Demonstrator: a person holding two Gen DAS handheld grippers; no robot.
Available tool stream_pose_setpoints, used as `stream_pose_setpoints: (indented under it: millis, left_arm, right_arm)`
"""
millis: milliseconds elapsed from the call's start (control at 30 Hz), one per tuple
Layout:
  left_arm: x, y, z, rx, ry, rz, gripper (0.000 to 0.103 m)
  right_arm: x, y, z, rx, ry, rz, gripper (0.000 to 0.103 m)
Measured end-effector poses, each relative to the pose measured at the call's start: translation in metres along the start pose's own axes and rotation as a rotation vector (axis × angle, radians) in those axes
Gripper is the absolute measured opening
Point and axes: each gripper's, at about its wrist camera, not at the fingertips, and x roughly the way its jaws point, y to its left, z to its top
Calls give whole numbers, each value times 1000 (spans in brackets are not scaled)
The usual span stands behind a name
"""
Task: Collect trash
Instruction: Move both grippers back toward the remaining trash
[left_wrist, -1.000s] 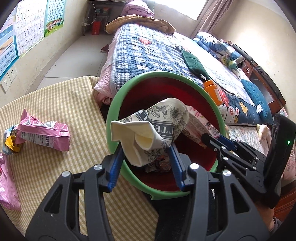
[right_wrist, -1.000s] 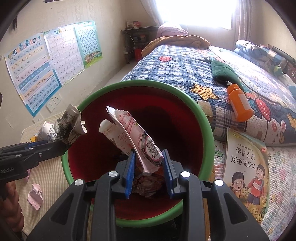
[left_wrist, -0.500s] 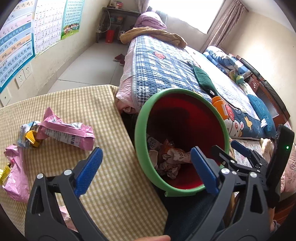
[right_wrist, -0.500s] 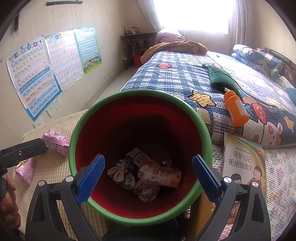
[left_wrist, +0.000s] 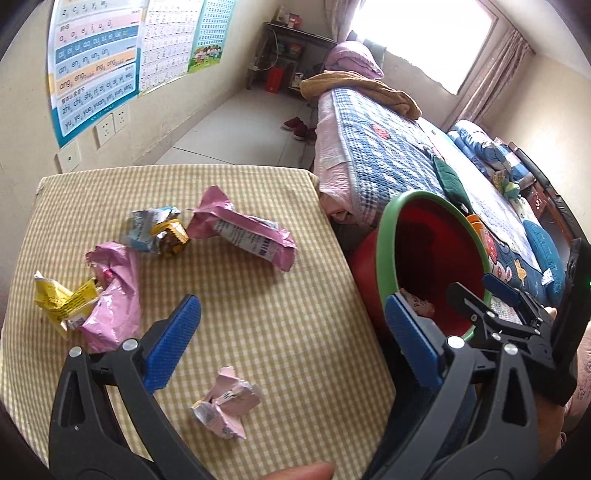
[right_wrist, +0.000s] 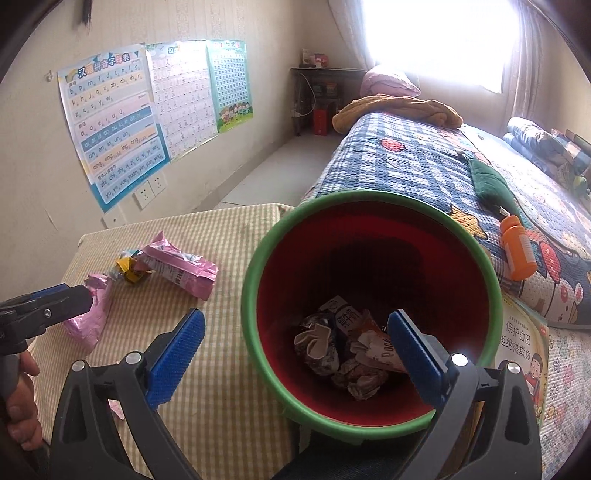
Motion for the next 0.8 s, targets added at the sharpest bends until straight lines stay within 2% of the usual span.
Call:
stream_pose_setpoints:
  millis: [467,800]
  left_arm:
    - [-50,105,-28,-168,-35,142,97]
    - [-60,160,-33,-272,-27,223,97]
  right_arm:
    - [14,88,4,-130,17,105,96]
    - [33,123,13,-176,25,153,96]
